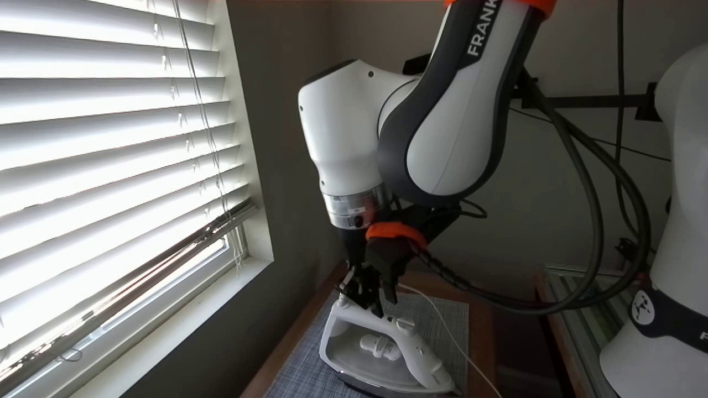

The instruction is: Turn the pressing iron to the left

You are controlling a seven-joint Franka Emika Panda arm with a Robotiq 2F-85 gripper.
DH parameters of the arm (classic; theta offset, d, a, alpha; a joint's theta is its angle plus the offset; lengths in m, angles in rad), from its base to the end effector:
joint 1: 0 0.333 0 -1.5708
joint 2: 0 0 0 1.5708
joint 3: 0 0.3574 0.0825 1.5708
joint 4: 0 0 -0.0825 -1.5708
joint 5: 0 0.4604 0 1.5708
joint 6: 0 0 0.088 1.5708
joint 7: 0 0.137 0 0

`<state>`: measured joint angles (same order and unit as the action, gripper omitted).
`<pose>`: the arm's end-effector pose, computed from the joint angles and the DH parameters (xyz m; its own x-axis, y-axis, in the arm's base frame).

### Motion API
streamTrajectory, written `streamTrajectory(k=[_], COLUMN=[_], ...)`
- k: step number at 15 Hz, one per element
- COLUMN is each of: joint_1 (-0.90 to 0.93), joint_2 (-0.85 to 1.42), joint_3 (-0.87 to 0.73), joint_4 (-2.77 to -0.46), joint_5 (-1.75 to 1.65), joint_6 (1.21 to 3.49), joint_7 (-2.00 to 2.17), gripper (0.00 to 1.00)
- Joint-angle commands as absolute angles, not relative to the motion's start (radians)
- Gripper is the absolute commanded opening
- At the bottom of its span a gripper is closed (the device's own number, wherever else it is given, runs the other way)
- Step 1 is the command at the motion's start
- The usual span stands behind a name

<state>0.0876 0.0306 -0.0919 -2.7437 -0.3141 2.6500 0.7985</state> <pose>0.4055 0.0017 0.1406 0.8688 -0.4950 -0.0164 -0.4844 -0.8562 0.1797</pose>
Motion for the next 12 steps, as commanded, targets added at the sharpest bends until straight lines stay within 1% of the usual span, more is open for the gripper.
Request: streamTrajectory(k=[1,2,3,7,12], joint_1=[0.062,0.060,0.056,0.044,0.039], joint_2=[0.019,0.018,0.020,0.029,0.050], joint_3=[-0.060,-0.055,-0.054,-0.054,-0.050], joint_4=[-2.743,-2.742,-2.743,-2.742,-2.743], joint_5=[-0.270,-0.239,-0.217,-0.127,-0.070], joint_6=[2.586,2.571,2.562,2.529,2.550], joint_7=[0.877,0.877,0.890,0.915,0.927], gripper=[0.04,0.01,0.00,0.00,0.00])
